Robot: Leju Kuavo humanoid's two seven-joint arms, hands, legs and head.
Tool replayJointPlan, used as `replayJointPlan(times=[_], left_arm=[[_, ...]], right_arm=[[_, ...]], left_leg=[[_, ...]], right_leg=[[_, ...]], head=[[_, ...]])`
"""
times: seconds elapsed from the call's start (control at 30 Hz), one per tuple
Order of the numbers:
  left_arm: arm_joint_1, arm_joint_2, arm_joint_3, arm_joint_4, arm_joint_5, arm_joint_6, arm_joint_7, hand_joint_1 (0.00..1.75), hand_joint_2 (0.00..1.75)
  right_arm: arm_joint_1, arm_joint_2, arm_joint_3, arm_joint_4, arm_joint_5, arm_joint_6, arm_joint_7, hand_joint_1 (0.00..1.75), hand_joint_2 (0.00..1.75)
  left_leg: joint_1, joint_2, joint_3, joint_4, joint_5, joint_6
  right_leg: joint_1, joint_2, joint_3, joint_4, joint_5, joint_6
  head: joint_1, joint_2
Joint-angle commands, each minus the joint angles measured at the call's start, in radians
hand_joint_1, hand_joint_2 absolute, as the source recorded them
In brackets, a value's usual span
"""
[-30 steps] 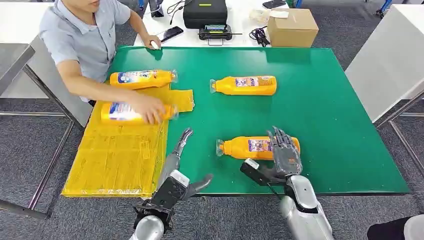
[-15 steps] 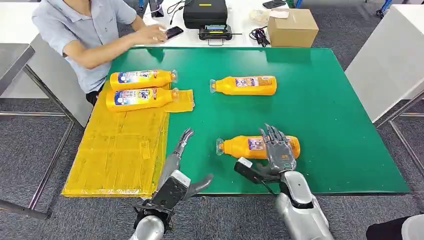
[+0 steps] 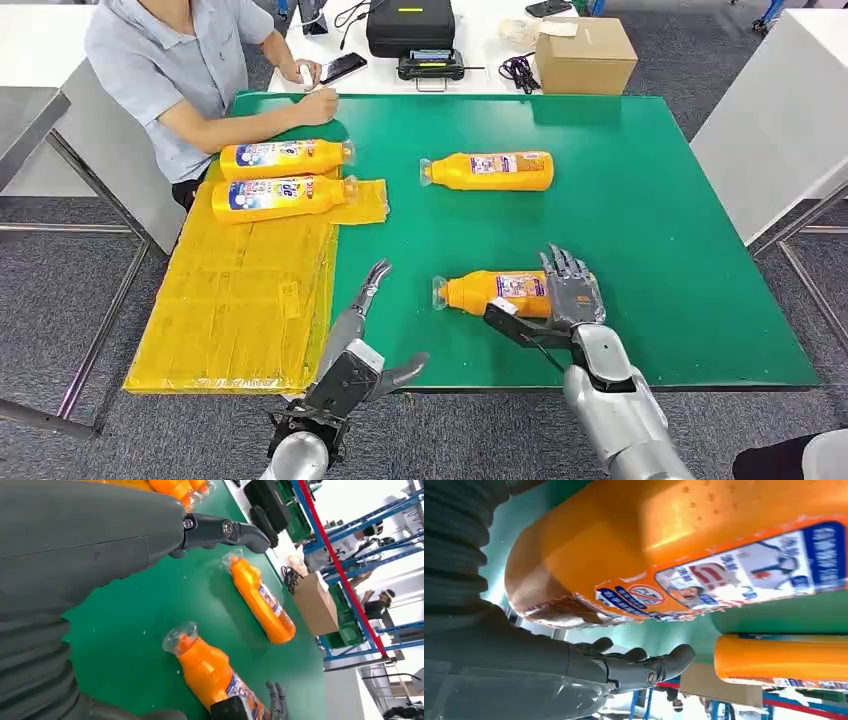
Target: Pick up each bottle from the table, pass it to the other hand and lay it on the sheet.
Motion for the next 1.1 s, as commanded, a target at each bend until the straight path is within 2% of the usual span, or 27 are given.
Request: replayJointPlan(times=[0.03,0.23,0.3,0.33,0.37,0.6,0.67,0.73,1.0,1.07,1.1], left_arm=[[-0.006,0.012,-0.004,0.020,-0.003,-0.004,0.008,0.00,1.75],[-0.013,0.011,-0.006,0.028,-0.007,-0.006,0.007,0.00,1.75],[-0.017,0.011,-0.009,0.033,-0.008,-0.008,0.006,0.00,1.75],[-0.019,0.010,-0.009,0.036,-0.008,-0.007,0.004,0.00,1.75],[-0.022,0.009,-0.010,0.040,-0.008,-0.007,0.003,0.00,1.75],[-0.032,0.006,-0.014,0.056,-0.004,-0.006,-0.006,0.00,1.75],[-0.036,0.007,-0.021,0.065,0.004,-0.009,-0.018,0.00,1.75],[-0.040,0.006,-0.023,0.073,0.007,-0.009,-0.023,0.00,1.75],[-0.039,0.009,-0.027,0.072,0.010,-0.013,-0.032,0.00,1.75],[-0.039,-0.001,-0.014,0.079,0.051,-0.013,-0.047,0.00,1.75],[-0.042,-0.004,-0.010,0.092,0.075,-0.013,-0.059,0.00,1.75]], right_arm=[[-0.063,-0.018,0.043,0.098,0.011,0.025,0.005,0.00,1.75],[-0.067,-0.012,0.043,0.123,-0.004,0.037,-0.010,0.00,1.75],[-0.078,-0.016,0.046,0.155,-0.032,0.078,-0.028,0.00,1.75],[-0.080,-0.019,0.043,0.164,-0.045,0.084,-0.039,1.62,1.75],[-0.085,-0.022,0.040,0.179,-0.064,0.099,-0.053,1.75,1.75],[-0.093,-0.032,0.042,0.201,-0.122,0.119,-0.104,1.75,1.75],[-0.077,-0.042,0.024,0.193,-0.226,0.175,-0.181,1.75,1.75],[-0.067,-0.052,0.019,0.189,-0.252,0.177,-0.206,1.75,1.75],[-0.041,-0.064,0.047,0.120,-0.316,0.167,-0.227,1.75,1.75],[-0.014,-0.037,-0.022,0.066,-0.505,0.270,-0.322,1.75,1.75],[0.004,-0.037,-0.030,0.027,-0.547,0.295,-0.331,1.75,1.75]], left_leg=[[0.000,0.001,0.003,-0.001,-0.001,-0.001],[0.001,0.002,0.006,0.000,-0.002,-0.002],[0.000,0.001,0.003,-0.001,-0.001,-0.001],[0.001,0.002,0.005,-0.001,-0.002,-0.002],[0.000,0.001,0.004,-0.001,-0.001,-0.001],[0.001,0.000,0.006,-0.001,-0.001,-0.002],[0.001,0.000,0.004,-0.001,-0.001,-0.001],[0.001,-0.001,0.006,-0.001,-0.001,-0.001],[0.001,-0.001,0.008,-0.001,0.000,-0.002],[0.001,-0.001,0.009,-0.001,-0.001,-0.002],[0.001,-0.001,0.009,-0.001,-0.001,-0.002]], right_leg=[[0.000,0.001,0.002,-0.001,0.000,-0.001],[0.001,0.002,0.006,0.000,-0.002,-0.003],[0.000,0.001,0.003,-0.001,0.000,-0.002],[0.001,0.001,0.005,-0.001,-0.001,-0.003],[0.001,0.001,0.004,-0.001,-0.001,-0.002],[0.001,-0.001,0.006,-0.002,-0.001,-0.002],[0.001,-0.001,0.004,-0.001,-0.001,-0.001],[0.001,-0.002,0.006,-0.001,-0.001,-0.002],[0.001,-0.002,0.007,-0.002,-0.001,-0.002],[0.002,-0.002,0.009,-0.002,-0.001,-0.003],[0.002,-0.002,0.009,-0.002,-0.001,-0.002]], head=[[0.000,0.000],[0.000,0.000],[0.000,0.000],[0.000,0.000],[0.000,0.000],[0.000,0.000],[0.000,0.000],[0.000,0.000],[0.000,0.000],[0.000,0.000],[0.000,0.000]])
